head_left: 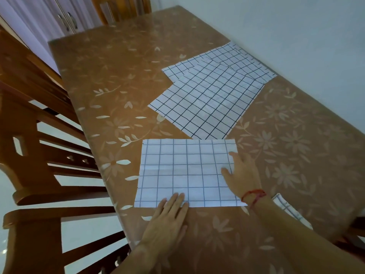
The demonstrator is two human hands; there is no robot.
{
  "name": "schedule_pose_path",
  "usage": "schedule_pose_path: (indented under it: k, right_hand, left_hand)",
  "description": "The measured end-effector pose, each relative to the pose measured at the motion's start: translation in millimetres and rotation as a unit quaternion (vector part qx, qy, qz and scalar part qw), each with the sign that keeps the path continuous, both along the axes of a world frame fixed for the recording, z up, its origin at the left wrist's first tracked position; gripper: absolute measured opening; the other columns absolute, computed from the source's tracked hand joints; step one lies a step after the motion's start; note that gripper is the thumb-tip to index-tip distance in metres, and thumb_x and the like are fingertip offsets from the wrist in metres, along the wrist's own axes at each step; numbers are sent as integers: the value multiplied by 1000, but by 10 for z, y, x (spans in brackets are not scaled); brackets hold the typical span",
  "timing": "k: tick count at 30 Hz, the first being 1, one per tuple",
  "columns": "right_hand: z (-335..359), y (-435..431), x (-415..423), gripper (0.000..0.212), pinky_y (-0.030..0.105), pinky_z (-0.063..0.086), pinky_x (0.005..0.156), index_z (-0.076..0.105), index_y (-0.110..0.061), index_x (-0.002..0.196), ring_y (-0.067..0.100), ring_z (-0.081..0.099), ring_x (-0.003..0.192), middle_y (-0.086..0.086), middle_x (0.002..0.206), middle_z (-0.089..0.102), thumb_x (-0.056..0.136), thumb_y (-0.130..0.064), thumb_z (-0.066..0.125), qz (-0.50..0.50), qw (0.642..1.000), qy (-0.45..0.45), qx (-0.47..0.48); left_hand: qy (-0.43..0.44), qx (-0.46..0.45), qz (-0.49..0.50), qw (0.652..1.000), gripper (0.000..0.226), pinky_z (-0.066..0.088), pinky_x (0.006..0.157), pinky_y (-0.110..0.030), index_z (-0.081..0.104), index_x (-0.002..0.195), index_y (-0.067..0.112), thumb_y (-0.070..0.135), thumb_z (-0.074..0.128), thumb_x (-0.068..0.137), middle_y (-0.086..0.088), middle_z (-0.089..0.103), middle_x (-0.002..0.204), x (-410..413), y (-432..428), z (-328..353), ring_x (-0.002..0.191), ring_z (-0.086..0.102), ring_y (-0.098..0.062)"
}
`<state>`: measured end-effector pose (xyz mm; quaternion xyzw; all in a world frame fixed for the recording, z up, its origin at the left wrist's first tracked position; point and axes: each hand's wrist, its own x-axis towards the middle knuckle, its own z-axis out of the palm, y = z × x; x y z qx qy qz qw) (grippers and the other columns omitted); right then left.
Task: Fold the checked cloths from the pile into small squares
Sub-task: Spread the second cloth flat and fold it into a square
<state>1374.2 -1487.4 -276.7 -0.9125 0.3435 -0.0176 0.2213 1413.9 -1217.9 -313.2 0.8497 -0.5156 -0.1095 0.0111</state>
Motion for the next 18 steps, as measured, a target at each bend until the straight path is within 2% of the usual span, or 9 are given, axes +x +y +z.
schedule_pose_path:
  k: [2,6,10,13,18]
  right_hand:
    - [4,295,-108,54,47,41,102,50,-12,134,32,43,126,13,134,47,85,-35,53,105,994,-7,-32]
    - [-167,863,-356,53,40,42,103,50,-12,136,28,43,133,12,145,44,88,-34,50,252,963,-2,-95]
    - [-242,1225,-461,57,41,36,110,46,-5,140,26,36,139,13,148,41,91,-32,36,311,945,9,-104]
    - [-270,1368,-464,59,45,38,108,46,-2,140,26,35,140,14,149,40,90,-31,36,328,939,28,-101]
    - [-259,1583,-406,64,47,39,107,45,-2,139,28,36,139,16,147,42,85,-34,37,345,933,54,-90]
  left_hand:
    - [0,0,-1,1000,55,47,99,-50,61,130,10,39,35,91,-13,49,144,19,-4,3,134,45,-28]
    - [0,-28,-2,1000,54,43,106,-45,58,131,7,35,37,91,-14,48,145,11,-25,19,135,45,-26]
    - [-6,-53,7,999,54,26,109,-40,52,137,2,29,35,93,-14,47,145,-54,3,45,136,43,-25]
    - [-15,-53,23,998,54,18,111,-38,49,138,-1,24,33,93,-15,45,146,-78,102,32,137,41,-25]
    - [5,-37,75,996,57,37,111,-44,40,142,-3,28,30,95,-19,39,150,-85,340,0,140,36,-28]
